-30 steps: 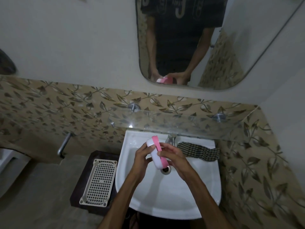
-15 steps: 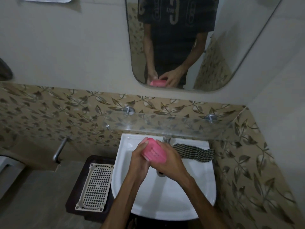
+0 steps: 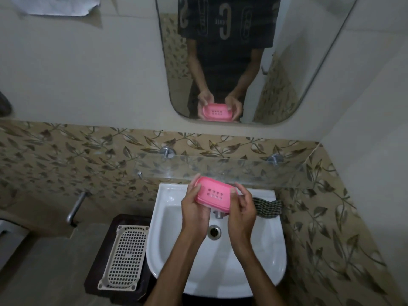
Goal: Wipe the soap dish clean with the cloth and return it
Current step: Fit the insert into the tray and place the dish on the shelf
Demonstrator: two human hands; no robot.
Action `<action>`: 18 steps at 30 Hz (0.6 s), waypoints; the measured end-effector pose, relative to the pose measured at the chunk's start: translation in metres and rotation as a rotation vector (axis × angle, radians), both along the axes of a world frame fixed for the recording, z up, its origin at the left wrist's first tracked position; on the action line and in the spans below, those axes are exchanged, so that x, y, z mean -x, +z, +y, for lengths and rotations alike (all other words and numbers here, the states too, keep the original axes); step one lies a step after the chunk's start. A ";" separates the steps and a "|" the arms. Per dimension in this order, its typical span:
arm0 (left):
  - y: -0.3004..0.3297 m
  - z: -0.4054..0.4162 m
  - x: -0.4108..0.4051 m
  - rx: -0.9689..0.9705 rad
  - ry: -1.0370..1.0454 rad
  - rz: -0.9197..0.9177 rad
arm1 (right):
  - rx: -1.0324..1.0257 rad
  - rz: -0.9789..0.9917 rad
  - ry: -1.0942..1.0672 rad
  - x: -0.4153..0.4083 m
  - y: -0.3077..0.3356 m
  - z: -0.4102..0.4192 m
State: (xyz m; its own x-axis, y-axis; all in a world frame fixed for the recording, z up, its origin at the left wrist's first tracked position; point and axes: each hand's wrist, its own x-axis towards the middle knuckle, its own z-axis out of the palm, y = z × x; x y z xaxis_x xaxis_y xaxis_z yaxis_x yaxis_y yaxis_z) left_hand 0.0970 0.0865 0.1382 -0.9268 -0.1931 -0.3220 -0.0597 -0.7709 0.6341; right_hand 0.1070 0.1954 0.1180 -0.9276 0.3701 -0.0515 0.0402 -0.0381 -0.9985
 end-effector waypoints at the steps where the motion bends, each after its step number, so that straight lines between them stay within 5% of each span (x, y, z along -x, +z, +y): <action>1: -0.001 -0.001 -0.001 0.191 -0.037 -0.005 | 0.075 -0.022 -0.026 0.002 -0.001 0.004; 4: -0.008 -0.008 -0.005 0.680 -0.189 0.014 | 0.119 -0.097 -0.084 0.009 -0.007 0.018; 10: -0.011 -0.027 0.003 1.017 -0.423 0.161 | 0.101 -0.124 -0.031 0.025 -0.005 0.041; 18: -0.002 -0.038 0.071 1.478 -0.361 0.194 | -0.524 -0.029 0.090 0.100 0.021 0.045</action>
